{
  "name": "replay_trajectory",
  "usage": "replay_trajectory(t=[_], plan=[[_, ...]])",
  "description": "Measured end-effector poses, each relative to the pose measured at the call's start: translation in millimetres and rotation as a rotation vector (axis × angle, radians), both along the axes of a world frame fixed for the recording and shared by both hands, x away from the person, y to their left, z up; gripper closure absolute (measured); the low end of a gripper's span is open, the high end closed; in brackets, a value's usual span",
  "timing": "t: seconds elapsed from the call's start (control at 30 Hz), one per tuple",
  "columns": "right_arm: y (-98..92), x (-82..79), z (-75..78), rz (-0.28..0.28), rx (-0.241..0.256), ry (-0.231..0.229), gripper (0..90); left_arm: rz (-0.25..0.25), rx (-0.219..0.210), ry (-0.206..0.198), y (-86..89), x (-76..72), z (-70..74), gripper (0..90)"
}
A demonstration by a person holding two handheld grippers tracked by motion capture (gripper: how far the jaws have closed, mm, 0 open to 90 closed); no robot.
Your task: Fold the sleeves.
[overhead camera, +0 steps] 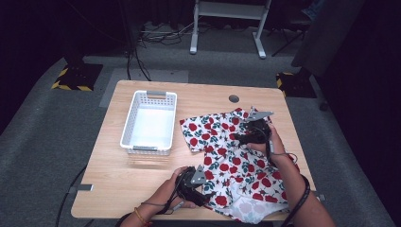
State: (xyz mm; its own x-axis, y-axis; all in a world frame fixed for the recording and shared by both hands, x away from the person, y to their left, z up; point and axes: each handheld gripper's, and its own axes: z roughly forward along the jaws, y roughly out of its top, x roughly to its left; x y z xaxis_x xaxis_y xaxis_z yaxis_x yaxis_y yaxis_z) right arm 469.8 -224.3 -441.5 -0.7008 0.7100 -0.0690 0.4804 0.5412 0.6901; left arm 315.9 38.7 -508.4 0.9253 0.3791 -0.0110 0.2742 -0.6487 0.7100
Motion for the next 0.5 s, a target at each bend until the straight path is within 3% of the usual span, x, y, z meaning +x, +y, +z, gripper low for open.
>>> replay_trajectory(t=[0.5], plan=[[72.9,20.7,-7.7,0.083,-0.032,-0.009,35.8,0.007,0.0,0.001,-0.2,-0.8,0.0,21.5]])
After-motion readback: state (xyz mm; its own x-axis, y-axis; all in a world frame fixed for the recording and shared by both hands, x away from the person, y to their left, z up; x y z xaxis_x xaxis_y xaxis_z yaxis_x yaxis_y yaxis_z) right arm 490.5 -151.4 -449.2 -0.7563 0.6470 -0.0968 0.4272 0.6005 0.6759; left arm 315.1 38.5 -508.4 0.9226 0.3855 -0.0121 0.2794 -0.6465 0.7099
